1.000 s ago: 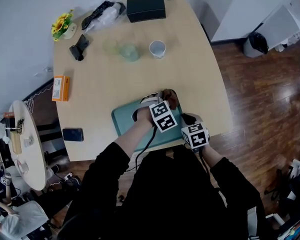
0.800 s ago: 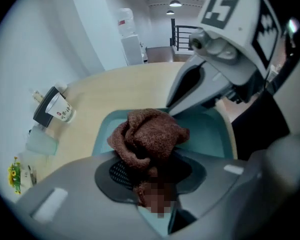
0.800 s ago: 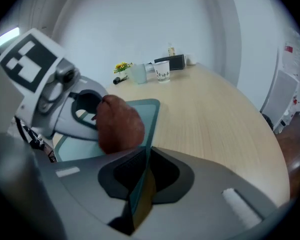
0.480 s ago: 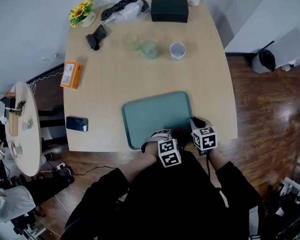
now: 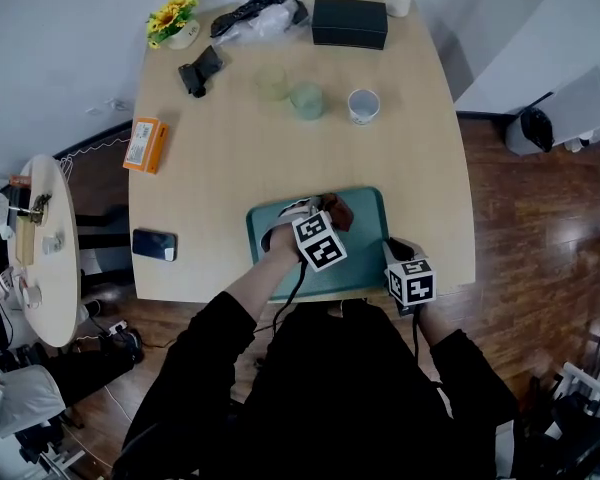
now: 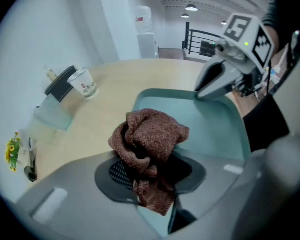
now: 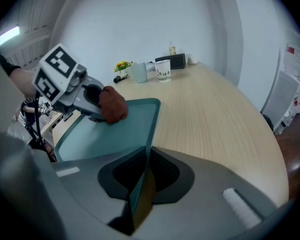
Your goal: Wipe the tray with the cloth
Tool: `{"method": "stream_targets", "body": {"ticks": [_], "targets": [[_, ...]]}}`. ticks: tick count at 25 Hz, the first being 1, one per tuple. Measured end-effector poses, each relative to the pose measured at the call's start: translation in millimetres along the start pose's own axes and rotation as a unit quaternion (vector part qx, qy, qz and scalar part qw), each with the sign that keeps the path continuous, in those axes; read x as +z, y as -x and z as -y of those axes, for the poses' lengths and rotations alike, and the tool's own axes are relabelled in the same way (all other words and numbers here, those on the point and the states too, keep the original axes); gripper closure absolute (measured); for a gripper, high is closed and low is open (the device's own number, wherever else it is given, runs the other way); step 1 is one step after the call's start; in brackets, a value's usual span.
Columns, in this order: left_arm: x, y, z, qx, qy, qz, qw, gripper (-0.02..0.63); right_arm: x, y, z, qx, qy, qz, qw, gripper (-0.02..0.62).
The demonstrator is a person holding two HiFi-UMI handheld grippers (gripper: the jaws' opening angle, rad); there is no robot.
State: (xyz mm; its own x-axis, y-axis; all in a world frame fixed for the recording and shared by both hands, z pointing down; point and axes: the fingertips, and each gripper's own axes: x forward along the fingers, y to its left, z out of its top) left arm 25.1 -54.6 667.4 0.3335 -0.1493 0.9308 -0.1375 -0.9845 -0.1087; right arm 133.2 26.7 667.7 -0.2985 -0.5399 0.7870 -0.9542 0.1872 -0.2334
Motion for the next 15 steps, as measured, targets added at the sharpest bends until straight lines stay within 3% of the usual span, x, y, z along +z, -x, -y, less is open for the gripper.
{"method": "stream_targets", "body": {"ticks": [3,7,15], "targets": [[-0.2,0.2,-23.3,-0.001,0.007,-0.010,0.9999,0.488,1.0,-0.9,-0.2,0.000,-0.001,0.003,1.000,0.563],[-0.4,1.3,-12.3,0.029,-0.019,-0.016,0.9993,0.489,0.8,-0.2,0.0,-0.002,-0.002,0.002,1.000,0.563],[-18.6,20.8,100.6,-0.020,-0.075,-0.011,0.9969,0.488,-0.6,0.2,2.6,-0.003,-0.001,0.001,1.000,0.563]]}}
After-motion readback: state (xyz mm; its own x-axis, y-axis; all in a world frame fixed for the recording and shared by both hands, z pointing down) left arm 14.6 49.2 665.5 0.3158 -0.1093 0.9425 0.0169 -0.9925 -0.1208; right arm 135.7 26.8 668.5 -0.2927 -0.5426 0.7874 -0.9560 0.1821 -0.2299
